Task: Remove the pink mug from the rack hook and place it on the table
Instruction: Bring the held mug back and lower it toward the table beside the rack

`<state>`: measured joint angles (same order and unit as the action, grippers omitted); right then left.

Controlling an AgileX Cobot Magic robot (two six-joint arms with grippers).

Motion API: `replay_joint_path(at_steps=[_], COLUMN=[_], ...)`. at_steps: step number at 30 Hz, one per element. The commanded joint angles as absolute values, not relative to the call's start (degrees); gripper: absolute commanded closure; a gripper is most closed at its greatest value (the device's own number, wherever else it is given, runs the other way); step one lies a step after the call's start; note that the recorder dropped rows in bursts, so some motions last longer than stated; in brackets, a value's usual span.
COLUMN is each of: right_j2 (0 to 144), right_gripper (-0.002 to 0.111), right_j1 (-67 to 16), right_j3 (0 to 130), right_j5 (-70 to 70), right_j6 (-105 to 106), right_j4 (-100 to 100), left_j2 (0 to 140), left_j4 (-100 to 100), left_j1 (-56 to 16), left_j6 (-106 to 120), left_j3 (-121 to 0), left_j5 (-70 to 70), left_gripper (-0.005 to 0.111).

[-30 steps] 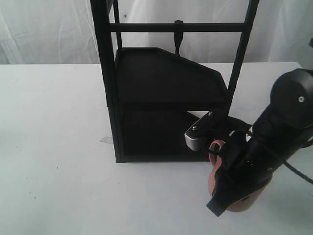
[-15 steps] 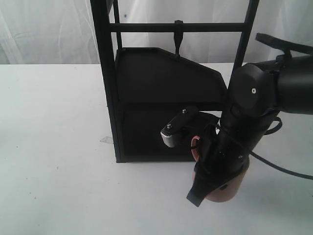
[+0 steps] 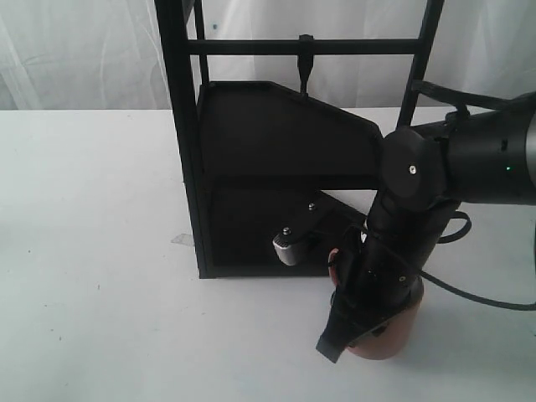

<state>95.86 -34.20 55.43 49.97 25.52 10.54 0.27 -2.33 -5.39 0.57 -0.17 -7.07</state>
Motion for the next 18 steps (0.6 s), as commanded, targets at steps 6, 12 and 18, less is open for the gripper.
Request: replay_joint_path(at_steps=[6, 12, 18], right_j2=[96.8, 97.5, 97.5], right_gripper=[0.108, 0.108, 0.1], right_j1=[-34.3, -34.3, -34.3], right_j3=[55.9, 55.9, 55.9], right_j5=[48.6, 48.7, 48.6], right_j6=[25.2, 25.2, 25.0], right_j4=[10.6, 11.0, 12.0], left_j2=[0.0, 0.0, 0.0], left_j4=[-2.2, -2.2, -2.2], left_j1=[-5.3, -5.3, -5.3], left_j6=[0.0, 0.0, 0.0], left_j3=[0.0, 0.0, 0.0], left_j5=[-7.3, -7.3, -7.3], left_gripper=[0.107, 0.107, 0.107])
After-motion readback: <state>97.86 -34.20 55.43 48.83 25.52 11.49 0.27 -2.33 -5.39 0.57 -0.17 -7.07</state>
